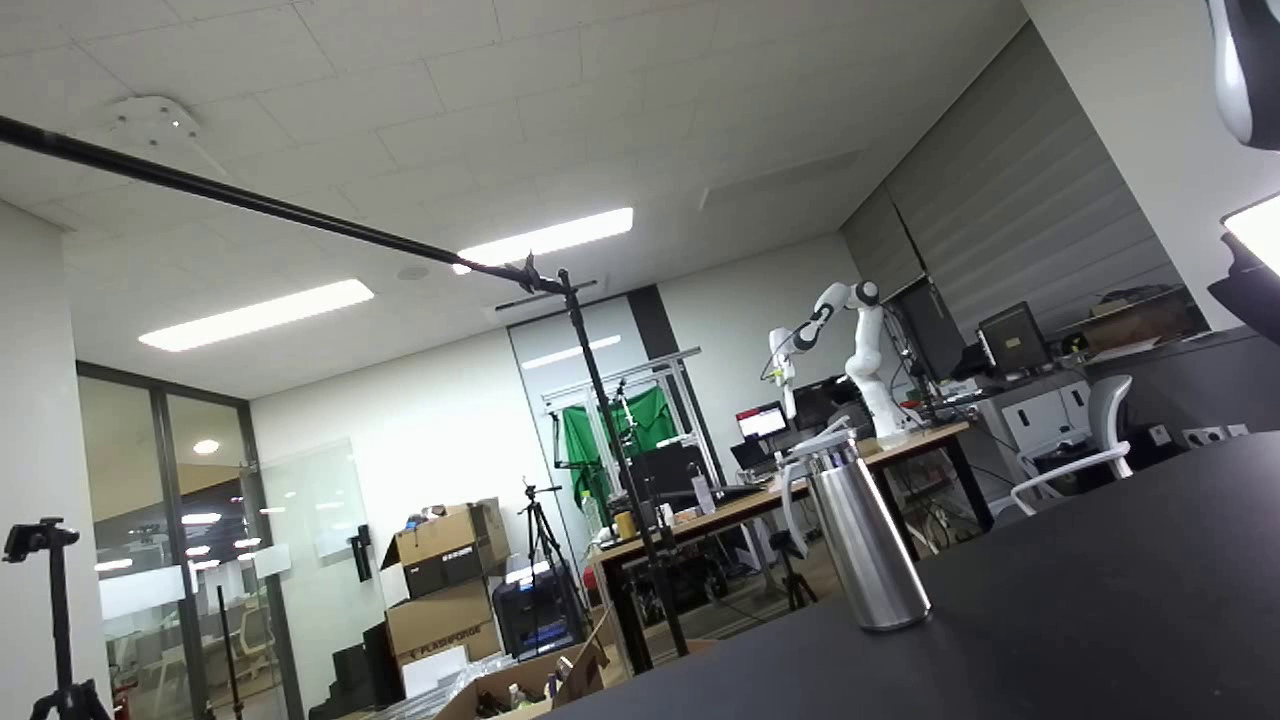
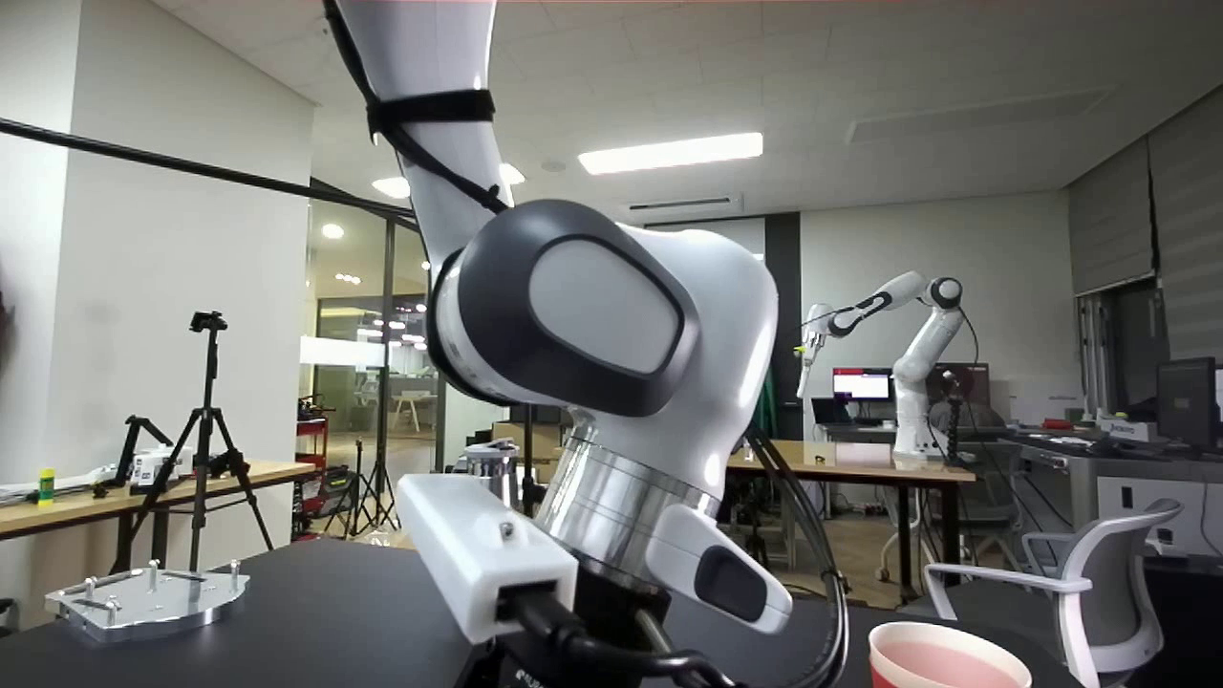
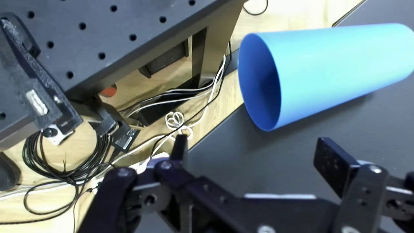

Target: Put the white and the blue cup in the orange cup

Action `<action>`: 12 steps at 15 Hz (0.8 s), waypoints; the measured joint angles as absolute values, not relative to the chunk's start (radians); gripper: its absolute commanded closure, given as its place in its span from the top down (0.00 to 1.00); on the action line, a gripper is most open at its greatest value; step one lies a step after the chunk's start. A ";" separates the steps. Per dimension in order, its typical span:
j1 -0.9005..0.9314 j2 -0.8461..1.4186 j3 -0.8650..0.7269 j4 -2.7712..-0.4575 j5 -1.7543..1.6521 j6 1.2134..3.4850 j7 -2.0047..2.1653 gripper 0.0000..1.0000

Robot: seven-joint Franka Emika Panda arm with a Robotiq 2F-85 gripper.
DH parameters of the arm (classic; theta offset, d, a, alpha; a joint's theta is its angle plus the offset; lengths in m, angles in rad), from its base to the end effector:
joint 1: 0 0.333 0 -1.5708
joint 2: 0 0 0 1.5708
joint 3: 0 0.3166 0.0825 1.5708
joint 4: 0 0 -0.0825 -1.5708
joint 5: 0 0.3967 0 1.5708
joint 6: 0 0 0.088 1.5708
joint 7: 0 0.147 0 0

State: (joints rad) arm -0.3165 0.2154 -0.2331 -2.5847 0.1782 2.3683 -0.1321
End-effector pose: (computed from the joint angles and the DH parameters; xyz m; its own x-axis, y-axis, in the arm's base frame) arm 0.3223 -0.1997 0.1104 0.7735 -0.4872 -0.4053 -0.5562 -0.8285 -0.0656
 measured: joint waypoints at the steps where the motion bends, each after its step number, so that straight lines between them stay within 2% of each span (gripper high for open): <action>1: -0.314 0.209 -0.233 -2.594 0.178 2.355 -0.127 1.00; 12: -0.354 0.185 -0.247 -2.628 0.382 2.161 -0.255 1.00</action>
